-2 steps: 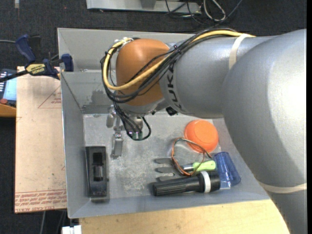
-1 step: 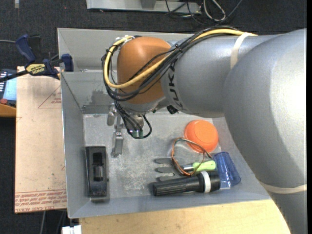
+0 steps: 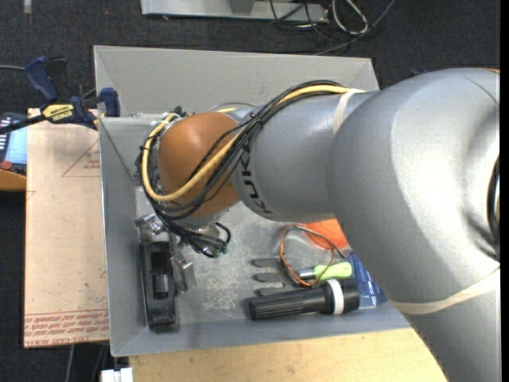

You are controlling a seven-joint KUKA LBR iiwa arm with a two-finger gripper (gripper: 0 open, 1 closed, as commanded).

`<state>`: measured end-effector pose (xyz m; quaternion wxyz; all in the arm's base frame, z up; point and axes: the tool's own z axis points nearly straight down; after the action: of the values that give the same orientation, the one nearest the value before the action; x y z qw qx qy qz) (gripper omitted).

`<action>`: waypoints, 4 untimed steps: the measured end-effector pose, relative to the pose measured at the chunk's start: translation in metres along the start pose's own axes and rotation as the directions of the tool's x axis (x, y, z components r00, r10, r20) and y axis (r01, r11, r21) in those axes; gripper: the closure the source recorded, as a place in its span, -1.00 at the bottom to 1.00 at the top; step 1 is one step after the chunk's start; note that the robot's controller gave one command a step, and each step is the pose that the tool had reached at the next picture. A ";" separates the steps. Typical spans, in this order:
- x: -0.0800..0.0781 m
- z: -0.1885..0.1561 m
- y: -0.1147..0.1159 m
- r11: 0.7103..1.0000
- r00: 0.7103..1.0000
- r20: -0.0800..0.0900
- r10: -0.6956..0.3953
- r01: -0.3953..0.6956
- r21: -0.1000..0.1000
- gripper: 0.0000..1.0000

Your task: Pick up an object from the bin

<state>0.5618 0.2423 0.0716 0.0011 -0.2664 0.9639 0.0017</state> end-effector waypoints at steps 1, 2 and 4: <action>-0.006 -0.032 0.007 1.000 1.000 0.005 -0.017 0.017 0.002 -1.00; 0.048 -0.028 0.040 0.807 0.807 0.001 -0.590 0.590 0.001 -1.00; 0.056 0.001 0.045 0.454 0.454 0.008 -0.891 0.891 0.008 1.00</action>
Offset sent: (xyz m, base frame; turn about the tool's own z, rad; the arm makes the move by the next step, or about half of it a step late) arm -0.0664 0.0083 0.0284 -0.6896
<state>0.4907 0.2517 0.0706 0.0075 -0.7306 0.6828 0.0014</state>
